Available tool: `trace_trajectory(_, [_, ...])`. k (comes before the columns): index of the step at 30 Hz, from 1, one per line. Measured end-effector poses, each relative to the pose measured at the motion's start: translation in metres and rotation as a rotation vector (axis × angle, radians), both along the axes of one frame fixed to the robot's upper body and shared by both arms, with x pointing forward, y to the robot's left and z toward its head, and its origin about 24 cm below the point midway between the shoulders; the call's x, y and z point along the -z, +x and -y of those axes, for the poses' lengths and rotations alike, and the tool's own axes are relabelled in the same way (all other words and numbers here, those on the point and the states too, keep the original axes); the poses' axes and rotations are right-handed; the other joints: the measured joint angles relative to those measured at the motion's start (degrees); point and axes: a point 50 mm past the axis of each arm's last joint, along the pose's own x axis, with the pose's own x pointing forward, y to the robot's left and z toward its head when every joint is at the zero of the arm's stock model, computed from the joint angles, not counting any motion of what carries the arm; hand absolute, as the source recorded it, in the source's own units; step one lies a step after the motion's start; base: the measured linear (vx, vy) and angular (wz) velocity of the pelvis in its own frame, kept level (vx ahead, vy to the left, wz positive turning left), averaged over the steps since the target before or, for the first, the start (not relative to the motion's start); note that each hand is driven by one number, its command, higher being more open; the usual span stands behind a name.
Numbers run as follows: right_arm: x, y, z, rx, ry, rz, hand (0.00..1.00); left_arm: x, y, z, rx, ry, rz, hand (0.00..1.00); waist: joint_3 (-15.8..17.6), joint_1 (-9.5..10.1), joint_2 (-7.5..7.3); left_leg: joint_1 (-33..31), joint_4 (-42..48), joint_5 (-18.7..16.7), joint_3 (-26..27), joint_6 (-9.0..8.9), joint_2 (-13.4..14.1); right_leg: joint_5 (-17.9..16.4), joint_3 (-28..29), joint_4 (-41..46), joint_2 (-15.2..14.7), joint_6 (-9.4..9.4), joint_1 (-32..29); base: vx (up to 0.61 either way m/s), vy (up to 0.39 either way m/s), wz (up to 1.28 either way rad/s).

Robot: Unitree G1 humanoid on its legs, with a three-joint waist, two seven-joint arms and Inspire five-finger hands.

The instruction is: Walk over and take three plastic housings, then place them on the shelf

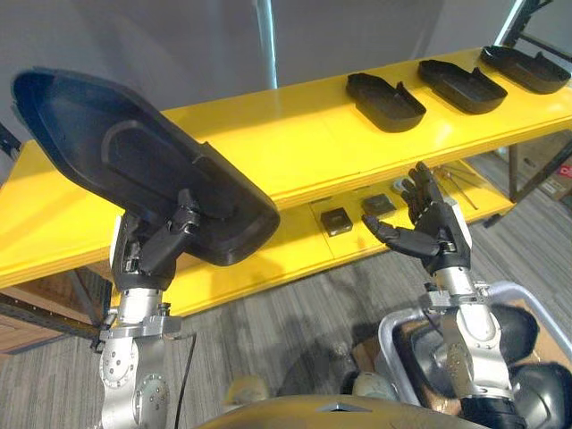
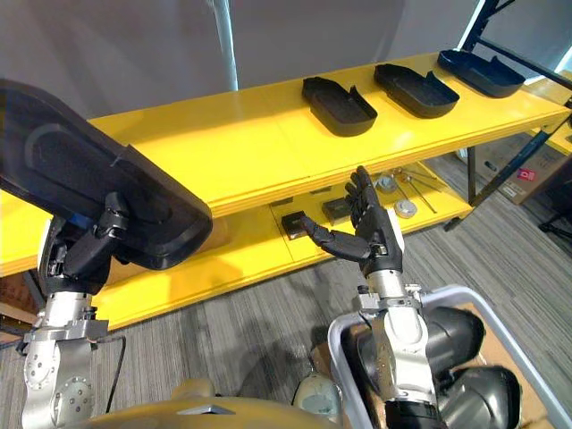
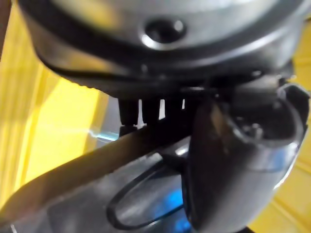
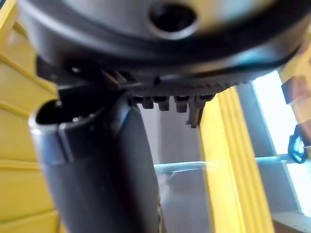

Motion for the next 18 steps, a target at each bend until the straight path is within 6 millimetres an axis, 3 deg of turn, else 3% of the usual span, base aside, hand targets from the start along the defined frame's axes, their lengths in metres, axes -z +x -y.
trace_trajectory(2, [-0.002, -0.001, 0.004, 0.006, -0.009, 0.02, 1.0, 0.008, 0.001, 0.003, 0.012, -0.011, -0.034, 0.0, 0.22, -0.06, -0.44, -1.22, -1.94, -1.1, 6.46, 0.77, 2.92, 0.29, -0.76, -3.88, -0.66, 0.49, 4.6, 0.28, -0.047, 0.07])
trace_trajectory(4, [-0.009, 0.0, 0.006, 0.016, -0.02, 0.074, 1.0, 0.009, 0.004, 0.011, 0.043, -0.004, -0.037, 0.0, -0.16, -0.56, 0.01, -1.8, -14.74, -0.49, 10.13, 0.56, 3.15, 0.99, -1.55, -6.98, -2.09, 1.66, 6.36, 0.24, 0.045, 0.1])
trace_trajectory(6, [-0.013, -0.001, 0.011, 0.05, -0.024, 0.097, 1.0, 0.005, 0.013, 0.026, 0.107, 0.046, -0.022, 0.0, -0.31, -1.0, 0.37, -2.57, -27.89, 4.68, 11.76, -0.2, 2.51, 1.75, -1.87, -7.69, -4.18, 3.45, 6.94, 0.29, 0.228, 0.06])
trace_trajectory(8, [-0.014, 0.0, 0.012, 0.069, -0.021, 0.098, 1.0, 0.002, 0.019, 0.039, 0.169, 0.051, -0.001, 0.0, -0.5, -1.42, 0.82, -1.0, -36.03, 15.41, 10.99, -0.3, 0.5, 1.24, -1.48, -6.72, -6.12, 6.03, 6.62, 0.25, 0.289, -0.09])
trace_trajectory(9, [-0.013, 0.0, 0.009, 0.071, -0.009, 0.099, 1.0, 0.0, 0.022, 0.042, 0.196, 0.081, 0.0, 0.0, -0.86, -2.03, 0.7, 1.01, -38.61, 14.53, 10.39, -1.39, -1.52, 0.9, -0.44, -6.51, -7.67, 7.81, 6.74, 0.21, 0.32, -0.14])
trace_trajectory(10, [-0.009, 0.001, 0.001, 0.06, 0.015, 0.091, 1.0, -0.002, 0.027, 0.04, 0.221, 0.115, -0.014, 0.0, -0.86, -2.37, -1.72, 2.55, -41.36, 14.96, 11.23, -0.51, -4.46, 2.08, -0.59, -6.42, -10.46, 8.46, 6.27, 0.24, 0.369, -0.15])
trace_trajectory(12, [-0.008, 0.003, -0.01, 0.032, 0.043, 0.095, 1.0, -0.004, 0.031, 0.035, 0.237, 0.161, -0.036, 0.0, -0.68, -2.15, -4.17, 5.04, -45.44, 15.7, 13.49, 0.59, -7.2, 4.09, -0.89, -6.76, -12.81, 8.53, 5.76, 0.14, 0.212, -0.21])
trace_trajectory(15, [-0.016, 0.002, -0.019, 0.002, 0.055, 0.135, 1.0, -0.002, 0.033, 0.032, 0.258, 0.21, -0.086, 0.0, -0.8, -2.13, -4.37, 7.6, -49.56, 16.41, 14.61, 1.36, -8.59, 7.7, -2.19, -6.59, -13.13, 8.28, 5.56, 0.09, 0.141, -0.11])
trace_trajectory(18, [-0.029, 0.001, -0.023, -0.011, 0.054, 0.193, 1.0, -0.004, 0.04, 0.034, 0.291, 0.285, -0.109, 0.0, -1.17, -2.23, -4.8, 7.7, -52.69, 18.06, 15.4, 1.19, -8.94, 7.95, -2.17, -6.58, -13.04, 8.52, 3.76, 0.03, 0.023, -0.09])
